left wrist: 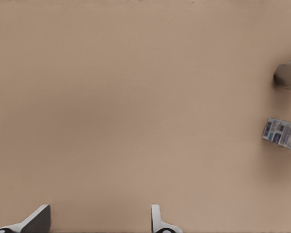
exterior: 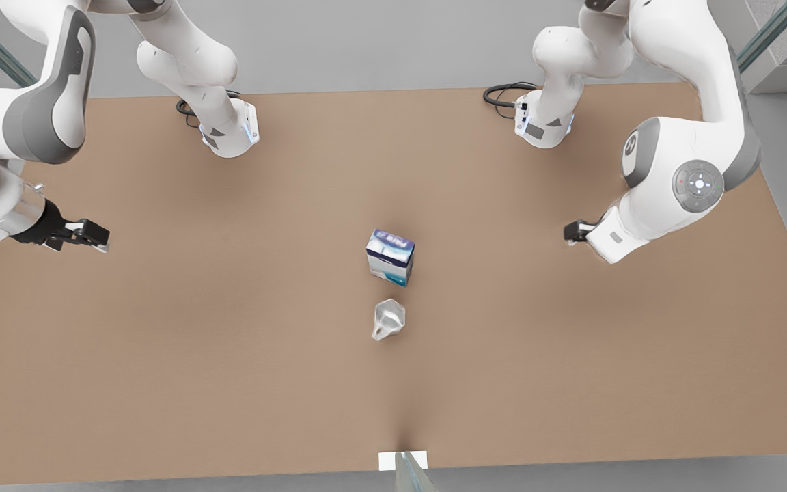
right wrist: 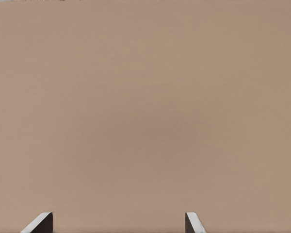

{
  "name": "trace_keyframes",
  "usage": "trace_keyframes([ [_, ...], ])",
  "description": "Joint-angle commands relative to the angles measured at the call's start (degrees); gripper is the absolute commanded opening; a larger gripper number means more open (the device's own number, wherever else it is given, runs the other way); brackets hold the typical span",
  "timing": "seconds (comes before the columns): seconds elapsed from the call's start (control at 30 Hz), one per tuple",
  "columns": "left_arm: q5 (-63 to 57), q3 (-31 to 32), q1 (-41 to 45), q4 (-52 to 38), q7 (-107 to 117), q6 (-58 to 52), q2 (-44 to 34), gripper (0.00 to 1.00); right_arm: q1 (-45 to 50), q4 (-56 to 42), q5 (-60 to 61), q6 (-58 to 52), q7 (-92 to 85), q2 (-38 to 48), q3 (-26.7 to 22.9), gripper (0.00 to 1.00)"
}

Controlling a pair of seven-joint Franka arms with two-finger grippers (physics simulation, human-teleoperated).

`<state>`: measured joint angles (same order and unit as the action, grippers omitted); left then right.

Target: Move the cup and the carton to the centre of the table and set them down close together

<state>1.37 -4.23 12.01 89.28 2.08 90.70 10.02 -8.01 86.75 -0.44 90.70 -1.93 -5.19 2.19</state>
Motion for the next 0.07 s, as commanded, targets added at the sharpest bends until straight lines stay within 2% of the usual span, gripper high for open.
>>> trace_keyframes([
  [0.0, -1.0, 0.0, 0.3, 0.0, 0.0, -0.3, -0.3, 1.00, 0.1, 0.0, 0.0, 0.0, 0.0, 0.0, 0.0, 1.00],
  [0.03, -1.0, 0.0, 0.3, -0.1, 0.0, -0.5, -0.3, 1.00, 0.1, 0.0, 0.1, 0.0, 0.0, 0.0, 0.0, 1.00],
])
